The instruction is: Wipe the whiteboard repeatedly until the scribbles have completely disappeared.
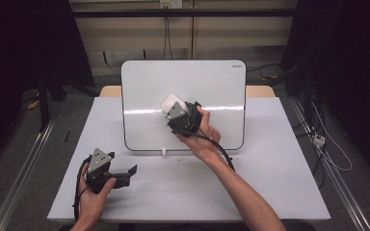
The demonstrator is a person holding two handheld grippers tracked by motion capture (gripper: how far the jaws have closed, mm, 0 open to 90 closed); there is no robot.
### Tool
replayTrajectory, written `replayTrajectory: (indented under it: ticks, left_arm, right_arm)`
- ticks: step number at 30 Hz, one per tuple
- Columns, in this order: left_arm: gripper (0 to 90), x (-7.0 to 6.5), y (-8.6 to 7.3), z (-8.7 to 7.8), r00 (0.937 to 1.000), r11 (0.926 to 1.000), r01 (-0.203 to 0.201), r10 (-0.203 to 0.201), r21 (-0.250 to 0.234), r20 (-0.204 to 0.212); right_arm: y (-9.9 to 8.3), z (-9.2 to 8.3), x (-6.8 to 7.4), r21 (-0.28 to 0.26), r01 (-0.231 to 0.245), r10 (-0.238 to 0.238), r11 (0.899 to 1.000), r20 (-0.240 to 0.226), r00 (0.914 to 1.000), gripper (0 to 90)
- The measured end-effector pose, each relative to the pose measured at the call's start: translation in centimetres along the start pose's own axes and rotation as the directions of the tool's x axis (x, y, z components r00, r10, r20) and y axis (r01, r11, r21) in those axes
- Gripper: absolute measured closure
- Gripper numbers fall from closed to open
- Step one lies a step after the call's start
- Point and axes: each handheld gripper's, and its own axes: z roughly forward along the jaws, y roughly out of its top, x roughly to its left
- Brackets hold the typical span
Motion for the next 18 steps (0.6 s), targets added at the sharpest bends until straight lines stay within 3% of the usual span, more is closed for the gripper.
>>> replayTrajectory:
  ticks: [1,9,13,14,16,18]
  left_arm:
    - [4.8,0.0,0.0,0.0,1.0000,1.0000,0.000,0.000,-0.001,0.000]
    - [4.8,0.2,0.0,-0.1,1.0000,1.0000,-0.002,0.002,-0.002,-0.002]
    - [4.8,0.3,-0.1,-0.1,1.0000,1.0000,0.000,0.000,-0.001,-0.003]
    - [4.8,0.3,-0.1,-0.1,1.0000,1.0000,0.001,-0.001,-0.001,-0.003]
    - [4.8,0.3,0.0,-0.1,1.0000,1.0000,0.003,-0.003,-0.003,-0.004]
    - [4.8,0.3,-0.1,-0.2,1.0000,1.0000,0.003,-0.003,-0.003,-0.005]
  right_arm:
    - [-0.4,-0.1,-1.0,0.000,-0.020,0.020,1.000,0.009,0.9998,31.9]
    - [-0.9,-0.4,-2.5,0.008,-0.057,0.057,0.998,0.033,0.9978,31.8]
    - [-1.2,-0.5,-3.9,0.009,-0.086,0.086,0.996,0.045,0.9953,31.8]
    - [-1.5,-0.6,-5.0,0.010,-0.111,0.110,0.994,0.055,0.9924,31.8]
    - [-1.7,-0.7,-5.8,0.011,-0.129,0.128,0.992,0.061,0.9899,31.8]
    - [-1.9,-0.7,-6.1,0.007,-0.141,0.140,0.990,0.057,0.9885,31.8]
